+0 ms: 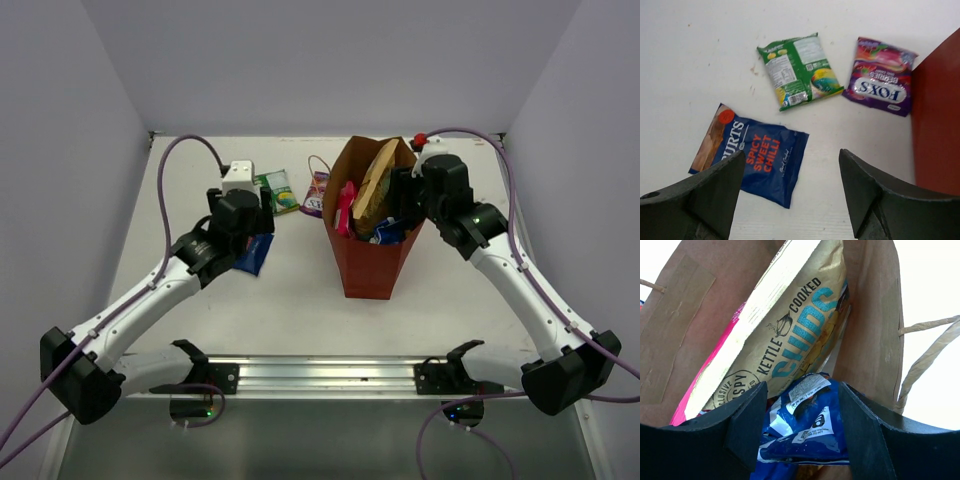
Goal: Place the snacks into the paper bag
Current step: Pick up the snack from the center of the board.
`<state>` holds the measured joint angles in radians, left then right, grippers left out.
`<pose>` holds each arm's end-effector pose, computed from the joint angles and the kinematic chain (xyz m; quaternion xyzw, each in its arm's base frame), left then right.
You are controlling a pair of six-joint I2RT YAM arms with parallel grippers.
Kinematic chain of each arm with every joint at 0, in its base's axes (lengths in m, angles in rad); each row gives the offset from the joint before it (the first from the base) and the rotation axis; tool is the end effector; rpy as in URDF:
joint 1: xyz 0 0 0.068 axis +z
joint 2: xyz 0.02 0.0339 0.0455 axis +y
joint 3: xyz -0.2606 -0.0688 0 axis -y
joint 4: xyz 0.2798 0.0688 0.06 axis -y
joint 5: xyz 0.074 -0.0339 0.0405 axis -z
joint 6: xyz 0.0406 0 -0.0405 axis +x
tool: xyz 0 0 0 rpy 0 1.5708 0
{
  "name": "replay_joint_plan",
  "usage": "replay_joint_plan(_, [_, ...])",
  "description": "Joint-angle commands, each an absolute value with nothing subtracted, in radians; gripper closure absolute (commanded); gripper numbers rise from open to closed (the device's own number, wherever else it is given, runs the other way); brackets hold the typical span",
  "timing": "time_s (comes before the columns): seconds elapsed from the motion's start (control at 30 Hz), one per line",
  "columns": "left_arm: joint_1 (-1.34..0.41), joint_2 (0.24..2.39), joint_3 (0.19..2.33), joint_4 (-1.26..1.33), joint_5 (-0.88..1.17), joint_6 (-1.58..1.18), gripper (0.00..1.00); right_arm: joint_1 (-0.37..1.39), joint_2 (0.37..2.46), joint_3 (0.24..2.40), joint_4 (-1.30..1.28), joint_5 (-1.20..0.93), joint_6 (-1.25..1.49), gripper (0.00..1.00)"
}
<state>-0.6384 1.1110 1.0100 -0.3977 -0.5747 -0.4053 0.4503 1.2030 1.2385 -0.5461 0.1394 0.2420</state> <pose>0.2410 -0.1513 0.3268 -0.0479 0.8357 -0.0329 0.5461 0.2756 0.1270 0.3708 -0.0545 0.8597 0.1146 0.4949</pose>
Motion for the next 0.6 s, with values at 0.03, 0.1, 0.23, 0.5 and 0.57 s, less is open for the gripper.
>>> replay_joint_plan(0.03, [-0.632,1.176,0.905,-0.263,-0.635,-0.408,0.22,0.446,1.177,1.227,-0.517,0.133,0.236,0.37])
replay_joint_plan(0.1, [-0.634,1.210,0.870,-0.261,-0.637,-0.408,0.23,0.446,1.177,1.227,-0.515,0.130,0.236,0.38])
replay_joint_plan(0.23, [-0.635,1.365,0.864,-0.290,-0.621,-0.394,0.23,0.446,1.177,1.216,-0.506,0.123,0.236,0.37])
replay_joint_plan(0.5, [-0.684,1.676,1.058,-0.508,-0.744,-0.407,0.21,0.445,1.174,1.215,-0.506,0.120,0.232,0.37])
replay_joint_plan(0.57, [-0.686,1.712,1.089,-0.538,-0.762,-0.402,0.21,0.446,1.170,1.215,-0.505,0.120,0.230,0.37])
